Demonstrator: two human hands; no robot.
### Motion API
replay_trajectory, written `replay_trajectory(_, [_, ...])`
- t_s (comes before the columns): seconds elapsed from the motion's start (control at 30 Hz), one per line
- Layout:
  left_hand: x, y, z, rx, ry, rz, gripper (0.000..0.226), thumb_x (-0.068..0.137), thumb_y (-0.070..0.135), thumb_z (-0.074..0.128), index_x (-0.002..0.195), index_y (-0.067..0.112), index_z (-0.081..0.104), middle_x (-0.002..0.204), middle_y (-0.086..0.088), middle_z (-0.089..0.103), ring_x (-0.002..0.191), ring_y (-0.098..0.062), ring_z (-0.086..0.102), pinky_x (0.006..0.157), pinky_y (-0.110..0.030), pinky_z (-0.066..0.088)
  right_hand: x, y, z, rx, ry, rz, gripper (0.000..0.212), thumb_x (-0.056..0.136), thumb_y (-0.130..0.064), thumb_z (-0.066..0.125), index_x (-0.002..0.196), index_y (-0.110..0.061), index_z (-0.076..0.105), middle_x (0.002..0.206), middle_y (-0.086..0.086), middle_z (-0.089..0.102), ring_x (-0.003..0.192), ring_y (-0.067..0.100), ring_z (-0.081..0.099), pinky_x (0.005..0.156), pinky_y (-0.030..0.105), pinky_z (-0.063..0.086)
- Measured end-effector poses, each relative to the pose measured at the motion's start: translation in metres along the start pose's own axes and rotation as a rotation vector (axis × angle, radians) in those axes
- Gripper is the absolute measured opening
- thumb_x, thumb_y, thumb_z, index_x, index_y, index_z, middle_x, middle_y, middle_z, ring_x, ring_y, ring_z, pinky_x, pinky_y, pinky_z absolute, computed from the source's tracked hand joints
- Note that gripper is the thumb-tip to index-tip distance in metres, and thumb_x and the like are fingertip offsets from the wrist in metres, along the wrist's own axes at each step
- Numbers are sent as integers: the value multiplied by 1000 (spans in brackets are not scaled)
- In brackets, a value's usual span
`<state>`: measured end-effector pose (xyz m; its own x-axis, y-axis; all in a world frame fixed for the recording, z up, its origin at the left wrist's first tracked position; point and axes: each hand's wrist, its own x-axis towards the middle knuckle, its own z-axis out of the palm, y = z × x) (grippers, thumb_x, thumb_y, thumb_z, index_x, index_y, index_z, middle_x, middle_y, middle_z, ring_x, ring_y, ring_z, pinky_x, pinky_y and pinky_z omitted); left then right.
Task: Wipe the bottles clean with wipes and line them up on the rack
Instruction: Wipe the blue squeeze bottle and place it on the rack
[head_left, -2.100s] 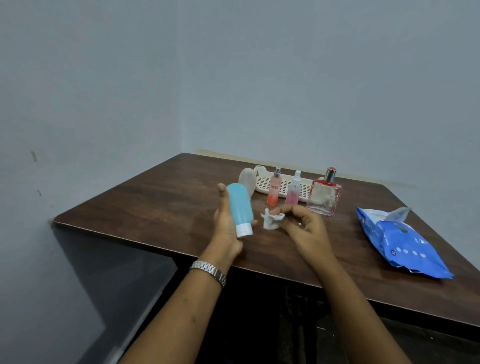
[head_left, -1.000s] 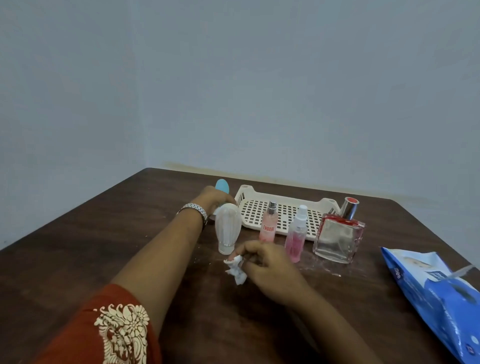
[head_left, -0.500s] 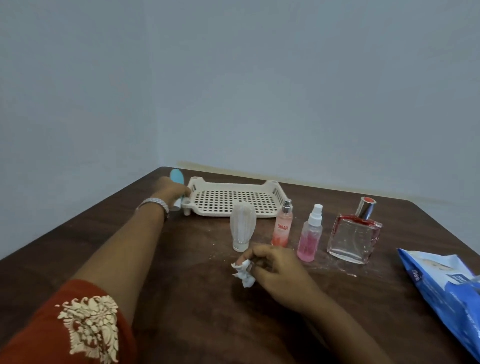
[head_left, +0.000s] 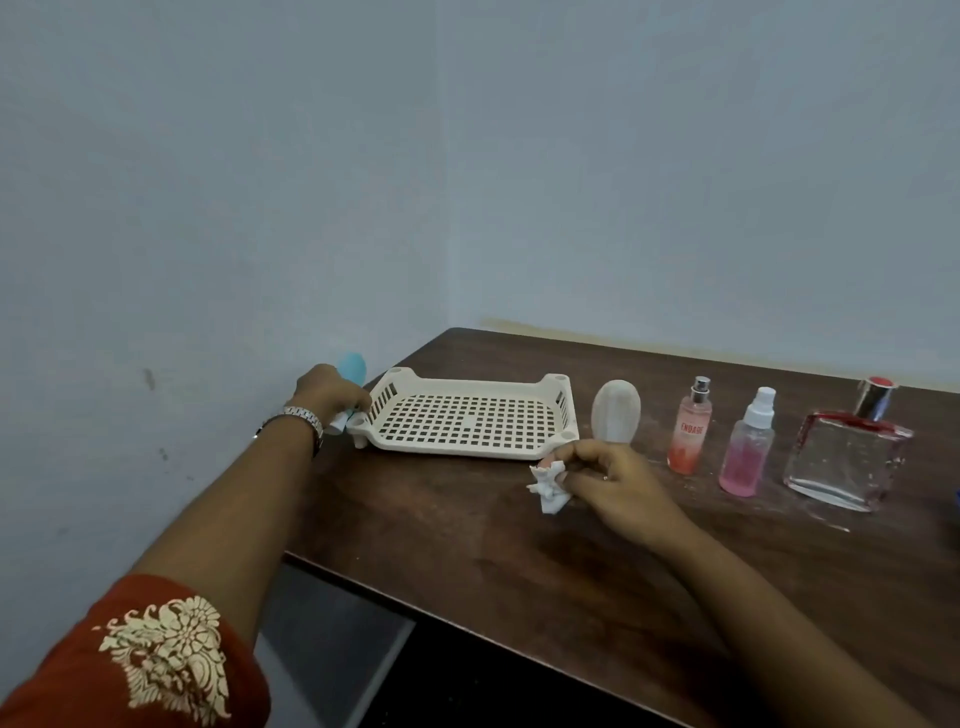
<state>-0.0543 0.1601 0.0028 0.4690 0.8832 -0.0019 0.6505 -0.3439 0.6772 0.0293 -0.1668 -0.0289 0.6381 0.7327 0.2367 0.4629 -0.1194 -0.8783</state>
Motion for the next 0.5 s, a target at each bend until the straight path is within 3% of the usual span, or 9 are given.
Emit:
replay_trajectory(0.13, [-14, -19, -21, 114, 31, 53, 35, 73, 11, 76, 101, 0, 59, 96, -13, 60, 82, -23, 53, 65, -30, 42, 3, 2, 12, 52, 11, 41, 18, 87, -2, 58, 89, -16, 70, 82, -2, 72, 80, 10, 67, 66, 19, 49])
replay_trajectory(0.3, [-25, -32, -38, 261, 107, 161, 47, 70, 17, 79, 110, 4, 59, 109, -14, 65, 81, -22, 52, 67, -29, 42, -2, -8, 26, 230, 63, 86, 21, 88, 7, 53, 89, -7, 68, 79, 4, 72, 71, 10, 69, 57, 16, 50])
replay_trajectory(0.4, [-34, -17, -39, 98, 168, 255, 49, 67, 32, 85, 104, 10, 61, 96, -6, 63, 82, -21, 55, 71, -30, 46, -5, -8, 32, 296, 89, 115, 20, 88, 6, 53, 94, -4, 68, 85, 7, 73, 77, 17, 71, 63, 23, 56])
replay_trajectory(0.5, [-45, 1, -36, -330, -72, 267, 36, 69, 29, 84, 94, 14, 62, 88, -3, 63, 80, -19, 61, 71, -31, 51, -8, -3, 33, 333, 111, 147, 19, 89, 5, 53, 97, -4, 68, 91, 12, 73, 86, 25, 70, 79, 36, 57])
